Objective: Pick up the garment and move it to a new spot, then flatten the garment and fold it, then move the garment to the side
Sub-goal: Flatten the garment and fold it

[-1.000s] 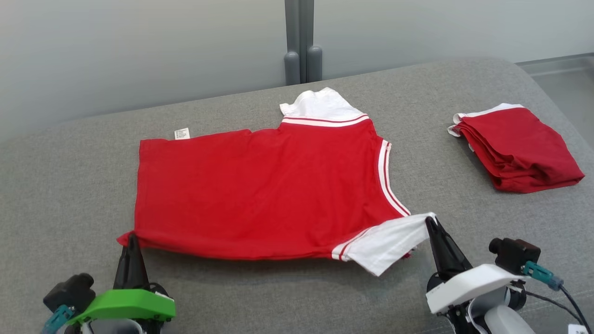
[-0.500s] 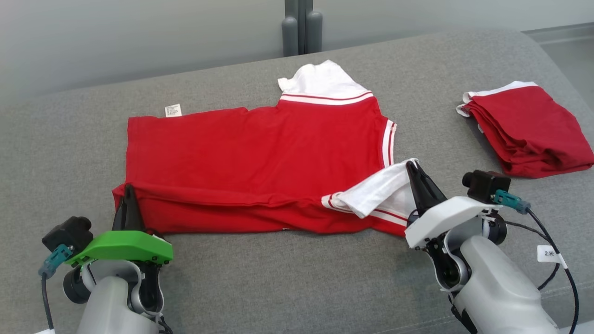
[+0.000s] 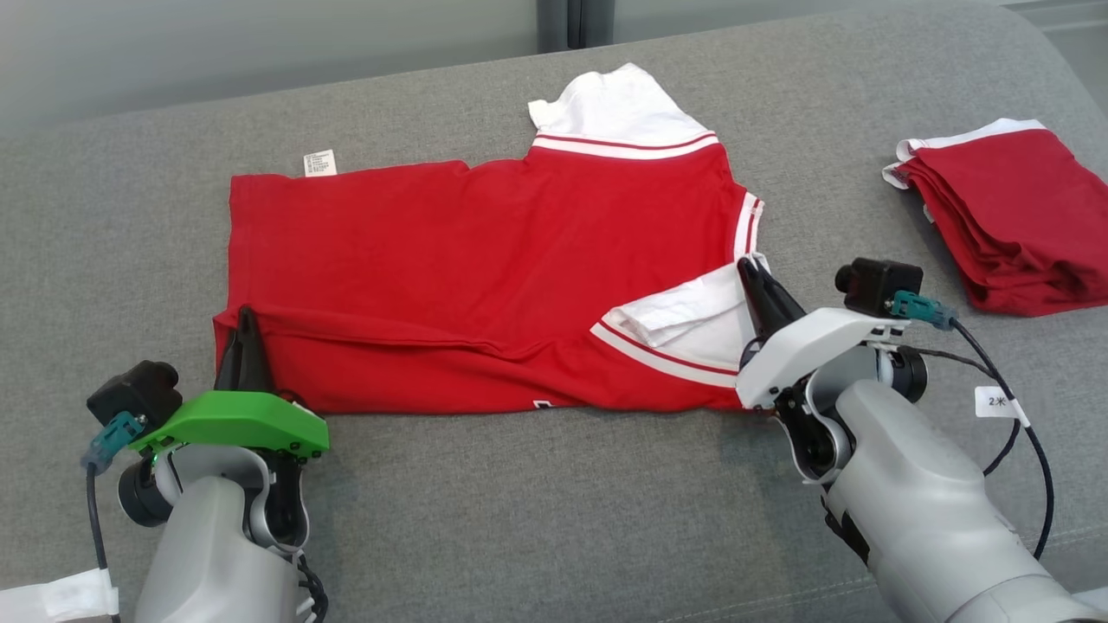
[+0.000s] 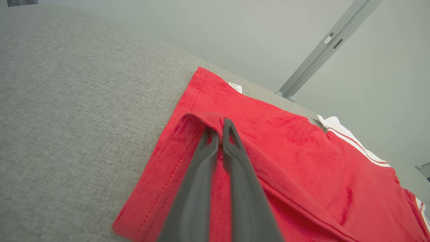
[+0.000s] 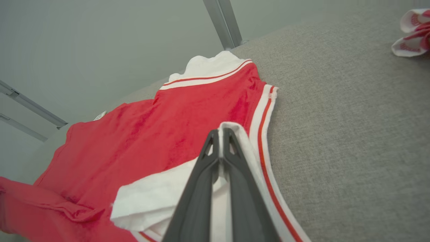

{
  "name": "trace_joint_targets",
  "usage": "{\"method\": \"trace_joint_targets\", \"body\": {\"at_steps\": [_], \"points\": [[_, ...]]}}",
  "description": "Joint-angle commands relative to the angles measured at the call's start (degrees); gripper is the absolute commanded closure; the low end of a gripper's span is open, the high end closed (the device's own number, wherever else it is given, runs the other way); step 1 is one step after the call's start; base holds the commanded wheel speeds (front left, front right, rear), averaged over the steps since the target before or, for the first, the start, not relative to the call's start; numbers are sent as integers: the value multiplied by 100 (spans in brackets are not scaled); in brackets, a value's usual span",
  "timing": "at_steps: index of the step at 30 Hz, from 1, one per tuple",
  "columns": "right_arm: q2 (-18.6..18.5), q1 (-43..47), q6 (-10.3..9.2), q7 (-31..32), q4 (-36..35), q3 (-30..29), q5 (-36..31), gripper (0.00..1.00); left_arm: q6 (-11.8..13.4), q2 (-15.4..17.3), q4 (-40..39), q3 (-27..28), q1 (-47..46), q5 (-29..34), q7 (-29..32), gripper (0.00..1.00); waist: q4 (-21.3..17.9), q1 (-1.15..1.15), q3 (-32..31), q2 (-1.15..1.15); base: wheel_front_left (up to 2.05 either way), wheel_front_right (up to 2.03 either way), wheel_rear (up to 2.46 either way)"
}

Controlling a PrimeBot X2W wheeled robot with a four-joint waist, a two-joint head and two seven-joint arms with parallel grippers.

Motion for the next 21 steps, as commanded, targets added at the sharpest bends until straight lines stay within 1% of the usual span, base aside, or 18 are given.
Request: {"method": "trace_joint_targets", "body": {"at_steps": [1,2,3,4,12,17,21], "points": [[-9,-126,0,-25,36,-11,4,68,19,25,-6,-39,-110,39,3,100,15,0,5,0,0,0,0],[1,-157,0,-26,32,-22,-3,22,25,25,-4,-55,-113,35,3,64,20,0,0,0,0,0,0],[7,-183,0,-26,22,-36,-9,0,35,25,-15,-70,-113,63,2,28,24,0,-7,0,0,0,0],[9,-217,0,-26,-18,-51,-34,0,53,25,-27,-80,-108,108,2,0,29,0,-14,0,0,0,0],[20,-164,0,-23,-392,-345,-262,0,103,24,-153,-72,39,276,3,0,71,0,-127,0,0,0,0],[-12,77,0,-23,-888,-633,-500,0,35,24,-279,-4,258,323,3,0,66,0,-245,0,0,0,0],[-73,407,0,-24,-1273,-807,-818,0,61,24,-159,23,503,307,3,0,48,0,-373,0,0,0,0]]}}
